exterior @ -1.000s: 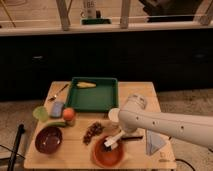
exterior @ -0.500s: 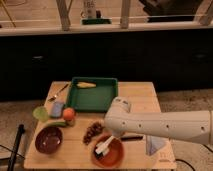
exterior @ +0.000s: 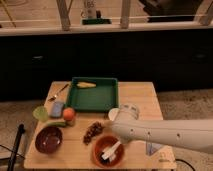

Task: Wipe red bowl with brush

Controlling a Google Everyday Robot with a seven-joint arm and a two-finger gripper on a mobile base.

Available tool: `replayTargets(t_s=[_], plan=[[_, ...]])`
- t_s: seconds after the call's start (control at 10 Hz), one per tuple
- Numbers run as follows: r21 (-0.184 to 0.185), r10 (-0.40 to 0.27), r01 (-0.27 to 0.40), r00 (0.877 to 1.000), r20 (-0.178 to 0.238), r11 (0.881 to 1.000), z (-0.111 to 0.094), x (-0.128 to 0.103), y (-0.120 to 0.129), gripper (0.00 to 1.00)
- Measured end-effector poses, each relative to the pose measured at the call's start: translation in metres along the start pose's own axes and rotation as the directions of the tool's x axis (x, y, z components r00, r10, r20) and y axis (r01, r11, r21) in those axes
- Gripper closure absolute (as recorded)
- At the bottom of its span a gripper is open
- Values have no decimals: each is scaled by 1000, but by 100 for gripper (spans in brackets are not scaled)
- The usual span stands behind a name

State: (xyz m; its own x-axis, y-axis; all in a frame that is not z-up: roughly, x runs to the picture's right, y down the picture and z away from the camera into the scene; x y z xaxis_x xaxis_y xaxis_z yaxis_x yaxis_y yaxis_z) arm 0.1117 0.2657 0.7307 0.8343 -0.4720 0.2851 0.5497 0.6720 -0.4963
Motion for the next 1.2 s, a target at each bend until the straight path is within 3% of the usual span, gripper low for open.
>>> replayTargets(t_s=[0.2, 0.5, 0.8, 1.0, 1.2], plan=[[-15, 69, -69, 997, -18, 997, 6, 34, 13, 100], [-15, 118, -119, 992, -39, 993, 6, 61, 1, 100], [-8, 72, -73, 997, -40, 997, 4, 42, -22, 100], [2, 4, -4, 999, -36, 1000, 1, 5, -44, 100], [6, -54, 54, 998, -28, 999, 0, -23, -47, 100]])
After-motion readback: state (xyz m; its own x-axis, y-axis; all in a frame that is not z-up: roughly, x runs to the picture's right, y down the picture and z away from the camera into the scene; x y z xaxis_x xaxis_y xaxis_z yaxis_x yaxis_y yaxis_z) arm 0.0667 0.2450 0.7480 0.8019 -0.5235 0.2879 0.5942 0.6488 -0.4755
